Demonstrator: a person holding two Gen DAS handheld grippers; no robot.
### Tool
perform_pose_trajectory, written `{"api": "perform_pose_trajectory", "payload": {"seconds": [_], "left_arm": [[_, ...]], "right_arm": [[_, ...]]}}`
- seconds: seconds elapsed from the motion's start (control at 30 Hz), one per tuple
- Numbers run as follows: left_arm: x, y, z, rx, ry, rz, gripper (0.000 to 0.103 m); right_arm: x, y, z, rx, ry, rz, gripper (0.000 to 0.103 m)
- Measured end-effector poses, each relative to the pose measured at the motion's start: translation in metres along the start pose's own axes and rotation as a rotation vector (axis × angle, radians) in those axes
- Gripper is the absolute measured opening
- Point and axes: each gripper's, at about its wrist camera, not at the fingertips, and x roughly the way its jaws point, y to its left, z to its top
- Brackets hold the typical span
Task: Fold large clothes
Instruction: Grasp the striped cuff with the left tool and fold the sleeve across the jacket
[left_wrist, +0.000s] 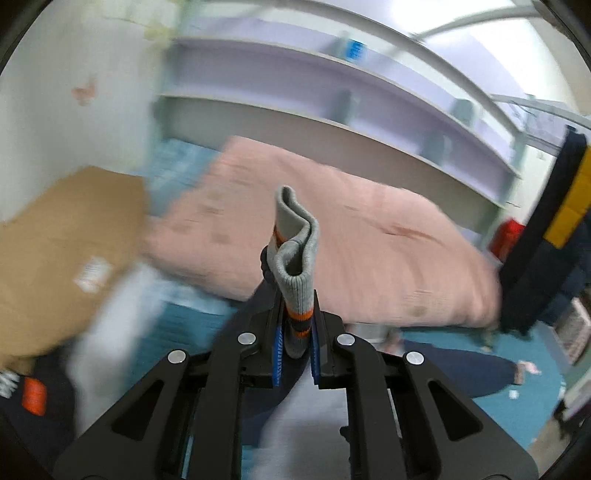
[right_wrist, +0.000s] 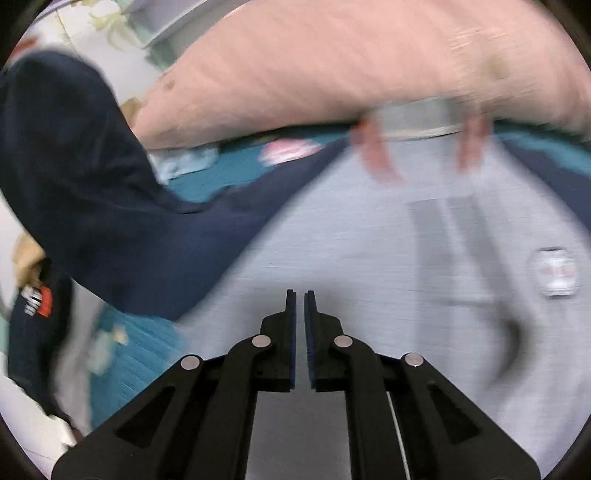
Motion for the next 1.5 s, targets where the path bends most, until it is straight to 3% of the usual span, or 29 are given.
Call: {"api": "perform_pose_trajectory", "payload": {"seconds": [0.13, 0.27, 0.37, 0.53, 0.63, 0.7, 0.73, 0.77, 0.93, 1.0, 1.07, 1.17, 1.2, 1.27, 1.37, 1.5], "left_arm": [[0.059, -0.087, -0.024, 0.031, 0.067, -0.094, 0.011], [0.126, -0.154, -0.069, 0.062, 0.195, -0.125, 0.011], [0.174, -0.186, -0.112, 0.079, 0.306, -0.133, 0.010], [0.237, -0.212, -0.176, 0.063, 0.491, -0.122, 0.010], [0.248, -0.238, -0.195, 0.165, 0.470, -0.084, 0.013], [0.258, -0.246, -0.204, 0.184, 0.522, -0.082, 0.064], [0.268, -0.249, -0.213, 0.198, 0.592, -0.038, 0.097], [0.271, -0.249, -0.218, 0.208, 0.611, -0.014, 0.097], [0.249, -0.243, -0.224, 0.195, 0.557, -0.113, 0.097], [0.236, -0.237, -0.218, 0.168, 0.520, -0.137, 0.097], [0.221, -0.228, -0.204, 0.129, 0.470, -0.137, 0.097], [0.199, -0.219, -0.190, 0.032, 0.371, -0.158, 0.098], [0.196, -0.218, -0.188, 0.029, 0.342, -0.141, 0.098], [0.198, -0.217, -0.193, 0.085, 0.329, 0.014, 0.098], [0.224, -0.216, -0.212, 0.203, 0.432, 0.177, 0.098], [0.244, -0.207, -0.237, 0.253, 0.557, 0.235, 0.098]], "right_arm": [[-0.055, -0.085, -0.015, 0.002, -0.039, -0.173, 0.006], [-0.090, -0.166, -0.034, 0.069, -0.036, -0.263, 0.006], [-0.103, -0.210, -0.048, 0.115, -0.026, -0.285, 0.007], [-0.102, -0.246, -0.071, 0.158, -0.008, -0.262, 0.007], [-0.097, -0.255, -0.077, 0.175, -0.010, -0.238, 0.007], [-0.097, -0.260, -0.082, 0.189, -0.017, -0.216, 0.007], [-0.100, -0.263, -0.081, 0.198, -0.021, -0.203, 0.006], [-0.102, -0.265, -0.081, 0.213, -0.030, -0.193, 0.006], [-0.132, -0.282, -0.076, 0.276, -0.117, -0.201, 0.015], [-0.146, -0.301, -0.071, 0.319, -0.159, -0.215, 0.018], [-0.161, -0.331, -0.068, 0.380, -0.200, -0.245, 0.028], [-0.178, -0.376, -0.067, 0.457, -0.245, -0.312, 0.031], [-0.184, -0.397, -0.068, 0.501, -0.271, -0.332, 0.032], [-0.196, -0.438, -0.070, 0.602, -0.311, -0.363, 0.036], [-0.206, -0.488, -0.070, 0.748, -0.373, -0.355, 0.038], [-0.206, -0.541, -0.081, 0.929, -0.431, -0.278, 0.039]]}}
